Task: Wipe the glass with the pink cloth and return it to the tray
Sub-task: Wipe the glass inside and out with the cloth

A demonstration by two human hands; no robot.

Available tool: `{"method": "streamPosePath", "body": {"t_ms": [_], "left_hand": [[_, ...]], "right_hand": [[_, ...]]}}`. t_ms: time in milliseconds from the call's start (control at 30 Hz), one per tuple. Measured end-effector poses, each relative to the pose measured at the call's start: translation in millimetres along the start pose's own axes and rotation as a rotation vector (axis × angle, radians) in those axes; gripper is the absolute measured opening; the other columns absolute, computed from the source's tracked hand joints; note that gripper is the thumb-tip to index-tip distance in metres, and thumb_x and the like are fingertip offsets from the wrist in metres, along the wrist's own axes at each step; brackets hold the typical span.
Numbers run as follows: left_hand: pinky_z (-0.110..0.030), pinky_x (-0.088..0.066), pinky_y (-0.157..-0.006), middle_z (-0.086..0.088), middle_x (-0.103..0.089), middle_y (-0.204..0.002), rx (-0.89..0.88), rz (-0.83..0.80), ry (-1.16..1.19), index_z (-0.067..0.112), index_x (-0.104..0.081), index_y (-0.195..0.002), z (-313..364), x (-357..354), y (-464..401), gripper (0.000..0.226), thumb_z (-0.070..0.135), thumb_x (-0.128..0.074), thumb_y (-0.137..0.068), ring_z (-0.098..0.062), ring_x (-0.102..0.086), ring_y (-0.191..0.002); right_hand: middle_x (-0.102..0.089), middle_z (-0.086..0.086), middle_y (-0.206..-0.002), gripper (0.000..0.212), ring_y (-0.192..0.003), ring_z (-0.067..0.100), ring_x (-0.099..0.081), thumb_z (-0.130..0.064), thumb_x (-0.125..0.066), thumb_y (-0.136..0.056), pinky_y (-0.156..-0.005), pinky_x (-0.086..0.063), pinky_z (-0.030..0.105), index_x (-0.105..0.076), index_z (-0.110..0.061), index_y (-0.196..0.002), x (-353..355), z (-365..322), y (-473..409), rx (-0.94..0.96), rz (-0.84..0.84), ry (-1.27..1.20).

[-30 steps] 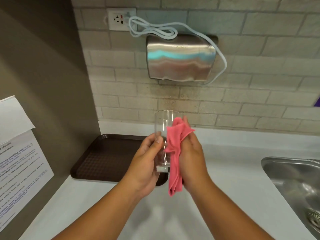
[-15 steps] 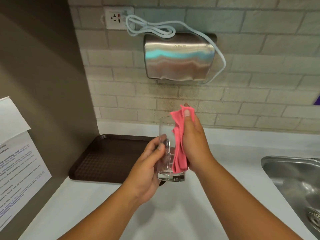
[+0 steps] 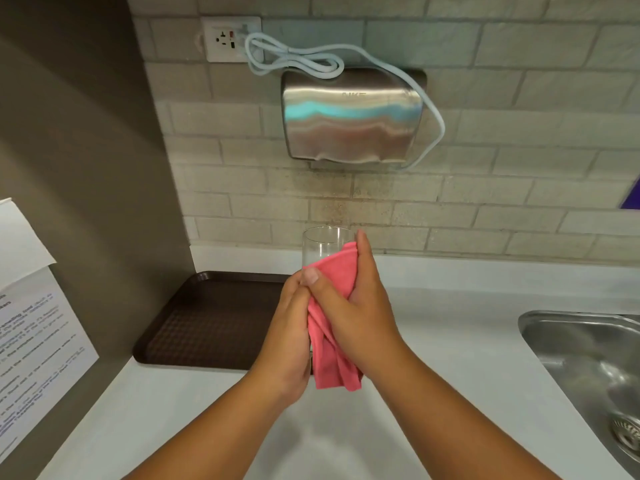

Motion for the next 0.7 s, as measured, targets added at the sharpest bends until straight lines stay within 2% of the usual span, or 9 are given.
{"method": "streamPosePath", "body": {"t_ms": [133, 233, 300, 367, 400, 467, 500, 633, 700], "left_hand": [[-0.044, -0.065, -0.093, 0.007, -0.083, -0.118, -0.049, 0.006, -0.147, 0.039, -0.065, -0.129, -8, -4, 8, 0.032, 0.056, -0.052, -0.105, -0.015, -0.08, -0.11], [-0.05, -0.06, -0.106, 0.002, -0.079, -0.125, -0.094, 0.018, -0.186, 0.033, -0.062, -0.133, -7, -7, 14, 0.048, 0.065, -0.054, -0.097, -0.02, -0.076, -0.119], [-0.054, -0.056, -0.111, 0.0, -0.074, -0.137, -0.12, 0.006, -0.166, 0.03, -0.059, -0.14, -4, -7, 14, 0.072, 0.073, -0.061, -0.082, -0.021, -0.072, -0.127], [-0.049, -0.058, -0.109, -0.005, -0.071, -0.141, -0.116, -0.013, -0.136, 0.031, -0.057, -0.143, -4, -5, 13, 0.083, 0.075, -0.066, -0.074, -0.021, -0.071, -0.128], [-0.046, -0.062, -0.101, -0.008, -0.076, -0.132, -0.109, -0.017, -0.116, 0.032, -0.058, -0.141, -3, -5, 12, 0.078, 0.073, -0.067, -0.075, -0.021, -0.076, -0.119], [-0.044, -0.065, -0.086, -0.004, -0.083, -0.11, -0.09, -0.003, -0.086, 0.034, -0.063, -0.131, -1, -5, 9, 0.063, 0.07, -0.066, -0.08, -0.02, -0.079, -0.099], [-0.045, -0.065, -0.087, 0.0, -0.084, -0.105, -0.082, 0.022, -0.076, 0.033, -0.066, -0.126, 1, -5, 7, 0.056, 0.069, -0.064, -0.083, -0.018, -0.079, -0.096], [-0.053, -0.064, -0.099, -0.017, -0.08, -0.12, -0.037, 0.082, 0.033, 0.02, -0.066, -0.129, 9, -6, 1, 0.033, 0.042, -0.06, -0.106, -0.03, -0.08, -0.11], [-0.055, -0.062, -0.102, -0.021, -0.077, -0.127, -0.018, 0.068, 0.056, 0.015, -0.065, -0.134, 8, -4, 1, 0.033, 0.036, -0.056, -0.11, -0.033, -0.079, -0.115]], "right_hand": [[-0.051, -0.013, -0.152, 0.093, -0.131, 0.012, -0.056, -0.076, -0.064, -0.078, -0.111, -0.046, 0.039, -0.028, -0.048, -0.159, 16, -16, -24, -0.025, 0.092, -0.05], [-0.074, -0.009, -0.108, 0.037, -0.098, 0.013, -0.072, -0.069, -0.056, -0.09, -0.095, -0.058, 0.045, -0.066, -0.05, -0.12, 22, -17, -33, -0.059, 0.066, -0.132], [-0.073, -0.008, -0.094, 0.025, -0.08, 0.009, -0.073, -0.064, -0.05, -0.098, -0.077, -0.06, 0.034, -0.07, -0.051, -0.101, 22, -17, -33, -0.055, 0.092, -0.198], [-0.074, -0.005, -0.104, 0.029, -0.075, 0.004, -0.075, -0.063, -0.046, -0.101, -0.063, -0.058, 0.023, -0.068, -0.047, -0.11, 24, -17, -32, -0.108, 0.119, -0.321], [-0.073, -0.003, -0.109, 0.032, -0.076, 0.003, -0.075, -0.063, -0.044, -0.101, -0.059, -0.059, 0.024, -0.066, -0.044, -0.117, 24, -17, -30, -0.137, 0.119, -0.363], [-0.071, -0.007, -0.116, 0.039, -0.085, 0.0, -0.075, -0.069, -0.041, -0.099, -0.072, -0.062, 0.029, -0.06, -0.048, -0.126, 22, -17, -21, -0.139, 0.079, -0.326], [-0.07, -0.011, -0.119, 0.045, -0.093, 0.001, -0.074, -0.073, -0.042, -0.096, -0.083, -0.061, 0.032, -0.054, -0.052, -0.133, 18, -15, -15, -0.11, 0.048, -0.274], [-0.052, -0.014, -0.153, 0.095, -0.129, 0.007, -0.06, -0.081, -0.059, -0.076, -0.108, -0.051, 0.04, -0.011, -0.062, -0.156, -3, -4, 7, -0.024, -0.03, -0.114], [-0.041, -0.014, -0.162, 0.1, -0.14, 0.008, -0.05, -0.081, -0.057, -0.075, -0.114, -0.046, 0.041, 0.0, -0.064, -0.155, -6, -4, 9, 0.0, -0.034, -0.035]]}}
Point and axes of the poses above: each hand's wrist, its own y-axis away from the middle knuckle, its own x-axis out of the back of the hand, z = x × y, the point moved 1 cm from there along -y, towards the middle knuckle
